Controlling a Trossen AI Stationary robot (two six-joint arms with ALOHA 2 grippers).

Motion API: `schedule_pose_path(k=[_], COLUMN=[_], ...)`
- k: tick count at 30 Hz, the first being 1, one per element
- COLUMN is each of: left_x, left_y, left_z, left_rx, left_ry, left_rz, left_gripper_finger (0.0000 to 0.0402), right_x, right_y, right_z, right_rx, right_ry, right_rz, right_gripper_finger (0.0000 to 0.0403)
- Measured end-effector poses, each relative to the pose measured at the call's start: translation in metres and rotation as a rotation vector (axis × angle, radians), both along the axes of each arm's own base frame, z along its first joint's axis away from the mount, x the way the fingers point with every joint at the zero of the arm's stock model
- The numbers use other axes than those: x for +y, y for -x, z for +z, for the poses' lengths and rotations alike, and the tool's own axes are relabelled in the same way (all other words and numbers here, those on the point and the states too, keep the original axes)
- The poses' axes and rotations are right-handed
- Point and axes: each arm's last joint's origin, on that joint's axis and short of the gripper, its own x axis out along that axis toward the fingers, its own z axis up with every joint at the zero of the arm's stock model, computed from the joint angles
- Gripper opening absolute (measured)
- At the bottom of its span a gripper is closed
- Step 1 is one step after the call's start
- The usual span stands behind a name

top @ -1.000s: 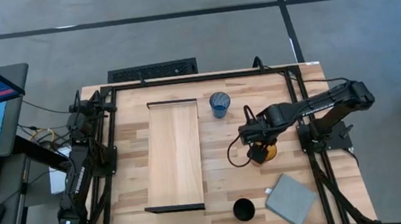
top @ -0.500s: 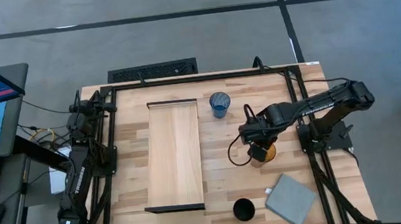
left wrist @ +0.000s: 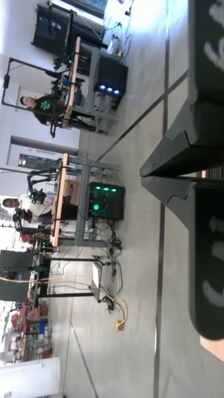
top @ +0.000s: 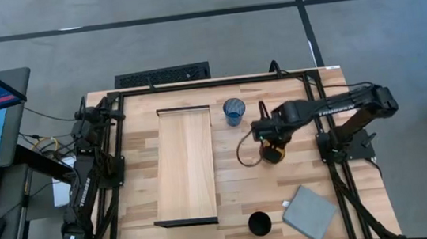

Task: Stack small to large cups/mugs on shelf
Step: Put the brown cup on the shelf

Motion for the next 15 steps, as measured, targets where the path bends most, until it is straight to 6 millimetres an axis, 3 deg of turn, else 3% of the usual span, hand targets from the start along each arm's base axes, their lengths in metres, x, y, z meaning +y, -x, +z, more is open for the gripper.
schedule_pose_path(k=[6, 15], left_x=[0.000, 0.000], left_y=[-0.001, -0.001], left_z=[0.000, 0.000], left_rx=[0.001, -0.018], left_ry=[0.003, 0.008], left_rz=[-0.019, -0.020], left_gripper_finger=[0.0000, 0.0000], right_x=[-0.028, -0.058], right_y=[-0.008, -0.010], right_z=[0.034, 0.106], right_rx=[-0.112, -0.377], right_ry=[0.010, 0.054], right_rz=[0.003, -0.036], right_gripper_finger=[0.0009, 0.0009])
